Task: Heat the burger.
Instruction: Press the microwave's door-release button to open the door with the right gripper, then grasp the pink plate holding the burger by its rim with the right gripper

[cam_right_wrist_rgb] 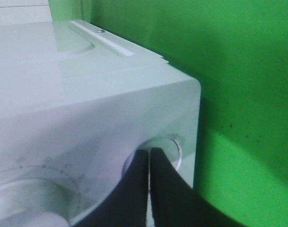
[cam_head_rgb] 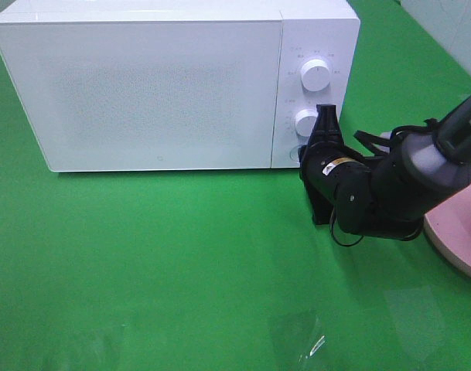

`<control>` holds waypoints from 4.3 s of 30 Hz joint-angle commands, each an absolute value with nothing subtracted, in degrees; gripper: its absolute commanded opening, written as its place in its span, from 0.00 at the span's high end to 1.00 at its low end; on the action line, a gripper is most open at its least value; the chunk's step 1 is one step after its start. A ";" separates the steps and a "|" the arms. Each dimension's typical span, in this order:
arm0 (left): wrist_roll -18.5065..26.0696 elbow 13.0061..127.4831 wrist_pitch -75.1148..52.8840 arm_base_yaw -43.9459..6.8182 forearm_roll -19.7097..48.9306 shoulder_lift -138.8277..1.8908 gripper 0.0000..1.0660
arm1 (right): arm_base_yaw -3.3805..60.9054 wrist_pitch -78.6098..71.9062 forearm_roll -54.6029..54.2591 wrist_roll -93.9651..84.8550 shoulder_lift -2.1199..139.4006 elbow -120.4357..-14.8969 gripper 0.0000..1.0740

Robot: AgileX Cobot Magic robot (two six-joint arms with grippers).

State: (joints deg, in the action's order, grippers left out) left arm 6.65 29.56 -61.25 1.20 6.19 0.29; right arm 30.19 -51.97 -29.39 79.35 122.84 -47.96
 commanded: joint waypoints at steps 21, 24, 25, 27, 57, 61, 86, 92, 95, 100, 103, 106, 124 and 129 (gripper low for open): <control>6.30 29.56 -61.31 1.26 6.53 1.26 0.06 | 29.91 -63.83 -32.89 75.97 123.36 -50.53 1.00; 6.30 29.56 -61.31 1.26 6.53 1.26 0.06 | 28.88 -64.40 -33.35 74.03 123.36 -52.20 1.00; 6.30 29.56 -61.31 1.26 6.53 1.26 0.06 | 28.88 -64.40 -33.35 74.03 123.36 -52.20 1.00; 6.30 29.56 -61.31 1.26 6.53 1.26 0.06 | 27.73 -65.15 -33.17 72.19 123.36 -53.92 1.00; 6.30 29.56 -61.31 1.26 6.53 1.26 0.06 | 25.38 -64.74 -33.75 68.41 122.67 -57.64 1.00; 6.30 29.56 -61.31 1.26 6.53 1.26 0.06 | 25.44 -64.06 -33.75 68.41 122.67 -57.64 1.00; 6.30 29.56 -61.31 1.26 6.53 1.26 0.06 | 30.14 -49.79 -33.23 66.58 116.54 -46.70 1.00; 6.30 29.56 -61.31 1.26 6.53 1.26 0.06 | 30.14 -44.46 -32.03 64.29 114.65 -43.72 1.00; 6.30 29.56 -61.31 1.26 6.53 1.26 0.06 | 30.14 -40.57 -30.42 60.85 112.64 -41.71 1.00; 6.30 29.56 -61.31 1.26 6.53 1.26 0.06 | 29.97 -33.69 -29.79 52.83 108.86 -40.28 0.99; 6.30 29.56 -61.31 1.26 6.53 1.26 0.06 | 29.97 -30.31 -29.79 48.36 107.14 -40.28 0.99; 6.30 29.56 -61.31 1.26 6.53 1.26 0.06 | 29.97 -26.18 -29.62 41.37 104.79 -40.28 0.98; 6.30 29.56 -61.31 1.26 6.53 1.26 0.06 | 29.97 3.67 -12.95 24.41 92.99 -40.62 0.97; 6.30 29.56 -61.31 1.26 6.53 1.26 0.06 | 29.97 6.93 -8.02 24.47 90.99 -40.62 0.96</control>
State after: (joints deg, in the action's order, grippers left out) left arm 6.65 29.56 -61.25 1.20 6.19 0.29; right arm 30.25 5.90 -9.68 25.27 91.67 -40.39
